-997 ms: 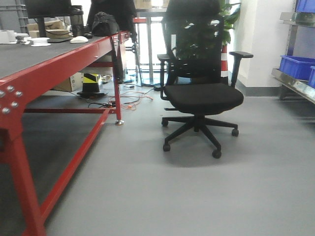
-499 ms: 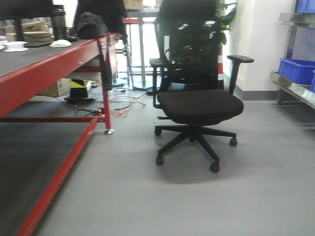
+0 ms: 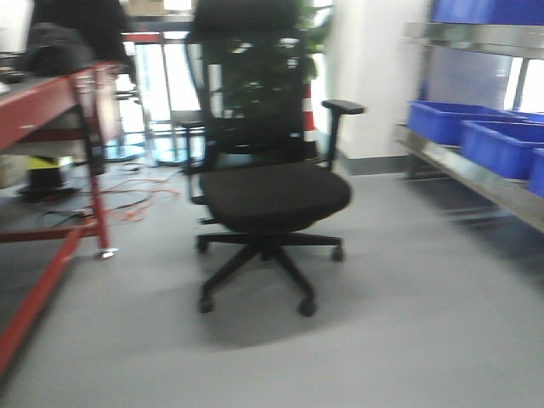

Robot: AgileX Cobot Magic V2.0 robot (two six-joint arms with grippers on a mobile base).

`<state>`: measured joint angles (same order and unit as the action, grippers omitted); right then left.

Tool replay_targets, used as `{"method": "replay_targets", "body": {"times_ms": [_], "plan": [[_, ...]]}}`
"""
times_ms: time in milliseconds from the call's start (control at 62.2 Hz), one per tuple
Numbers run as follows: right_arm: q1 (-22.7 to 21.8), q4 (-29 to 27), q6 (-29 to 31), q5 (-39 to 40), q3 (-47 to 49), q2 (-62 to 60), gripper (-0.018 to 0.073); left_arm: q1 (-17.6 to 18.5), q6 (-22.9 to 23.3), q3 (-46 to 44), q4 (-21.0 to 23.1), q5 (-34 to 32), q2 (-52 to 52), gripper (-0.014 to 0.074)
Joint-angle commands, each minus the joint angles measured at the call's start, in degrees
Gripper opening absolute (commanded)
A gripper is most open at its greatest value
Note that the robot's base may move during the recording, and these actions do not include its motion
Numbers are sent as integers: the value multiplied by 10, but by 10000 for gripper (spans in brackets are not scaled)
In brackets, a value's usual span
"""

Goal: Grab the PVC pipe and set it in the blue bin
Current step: 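Drive the base toward the steel shelf of blue bins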

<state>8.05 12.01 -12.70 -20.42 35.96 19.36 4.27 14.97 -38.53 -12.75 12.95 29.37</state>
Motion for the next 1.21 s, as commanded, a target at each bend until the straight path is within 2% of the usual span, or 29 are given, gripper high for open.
{"method": "replay_targets", "body": {"times_ms": [0, 1190], "plan": [[-4, 7, 1, 10, 0, -1, -168, -1, 3, -4, -1, -18, -2, -111], [-4, 7, 1, 10, 0, -1, -168, -1, 3, -4, -1, -18, -2, -111]]}}
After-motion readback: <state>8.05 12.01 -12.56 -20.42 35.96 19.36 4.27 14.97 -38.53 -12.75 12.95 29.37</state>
